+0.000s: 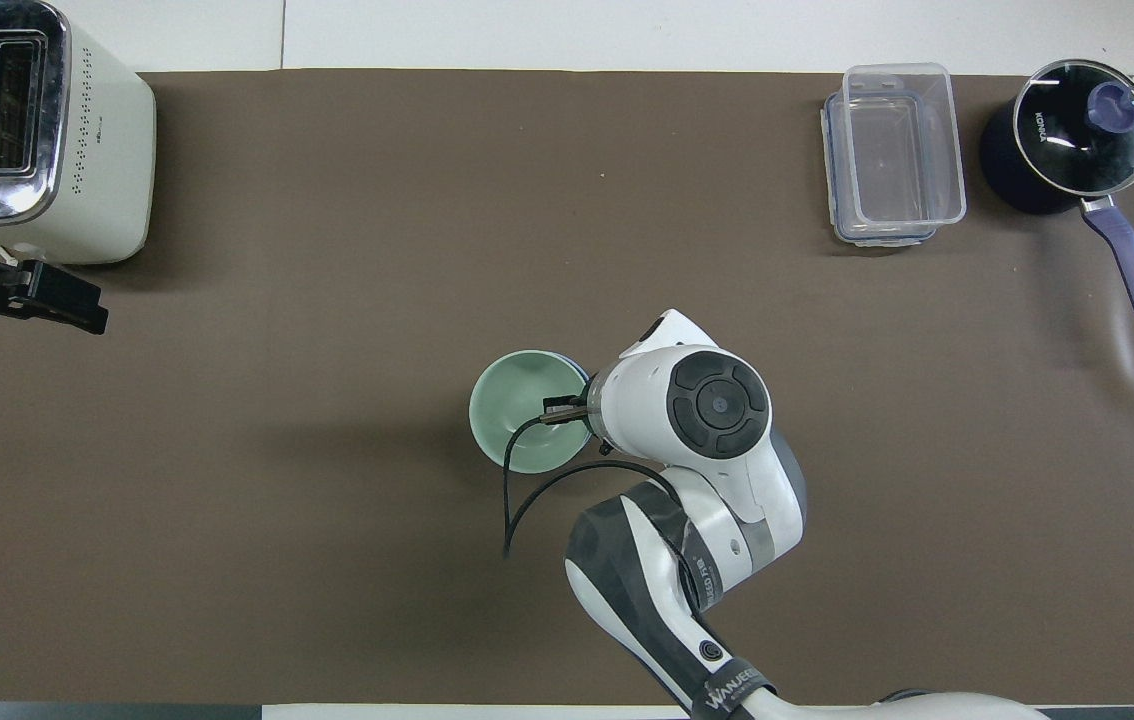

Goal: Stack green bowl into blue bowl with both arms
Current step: 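Lift the green bowl with the right gripper and lower it into the blue bowl, then open the right gripper and pull it off the green bowl rim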

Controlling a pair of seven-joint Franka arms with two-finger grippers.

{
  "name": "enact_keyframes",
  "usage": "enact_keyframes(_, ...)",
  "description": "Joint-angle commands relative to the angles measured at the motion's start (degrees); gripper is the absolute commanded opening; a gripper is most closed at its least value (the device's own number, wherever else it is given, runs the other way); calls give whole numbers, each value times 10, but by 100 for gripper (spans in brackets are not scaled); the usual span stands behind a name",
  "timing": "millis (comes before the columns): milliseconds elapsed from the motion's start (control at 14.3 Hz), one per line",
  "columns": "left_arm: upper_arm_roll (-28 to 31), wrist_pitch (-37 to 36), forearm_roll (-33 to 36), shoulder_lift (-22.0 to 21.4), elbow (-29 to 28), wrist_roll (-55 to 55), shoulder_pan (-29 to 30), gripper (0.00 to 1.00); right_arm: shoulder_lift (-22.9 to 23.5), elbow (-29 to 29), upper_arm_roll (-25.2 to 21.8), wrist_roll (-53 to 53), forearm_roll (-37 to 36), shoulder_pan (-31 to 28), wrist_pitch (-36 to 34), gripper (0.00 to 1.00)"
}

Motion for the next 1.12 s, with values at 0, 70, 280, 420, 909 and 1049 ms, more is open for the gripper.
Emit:
enact_keyframes(0, 0, 16, 7, -17, -23, -2, -3, 100, 5, 8, 0, 4, 1, -2, 7, 0)
enact_keyframes(70, 0, 17, 7, -17, -22, -3, -3, 100, 5, 6, 0, 3, 0, -2, 8, 0)
enact_keyframes(280, 0, 19, 7, -17, -22, -4, -4, 100, 4, 6, 0, 3, -9, -2, 8, 0)
enact_keyframes(420, 1, 18, 7, -17, -22, -4, -4, 100, 4, 5, 0, 4, -17, -1, 8, 0)
enact_keyframes(909, 0, 16, 8, -17, -22, -13, -7, 100, 2, 3, 0, 4, -28, -4, 8, 10)
enact_keyframes(1049, 0, 15, 8, -17, -22, -13, -7, 100, 1, 4, -1, 5, -28, -4, 8, 97)
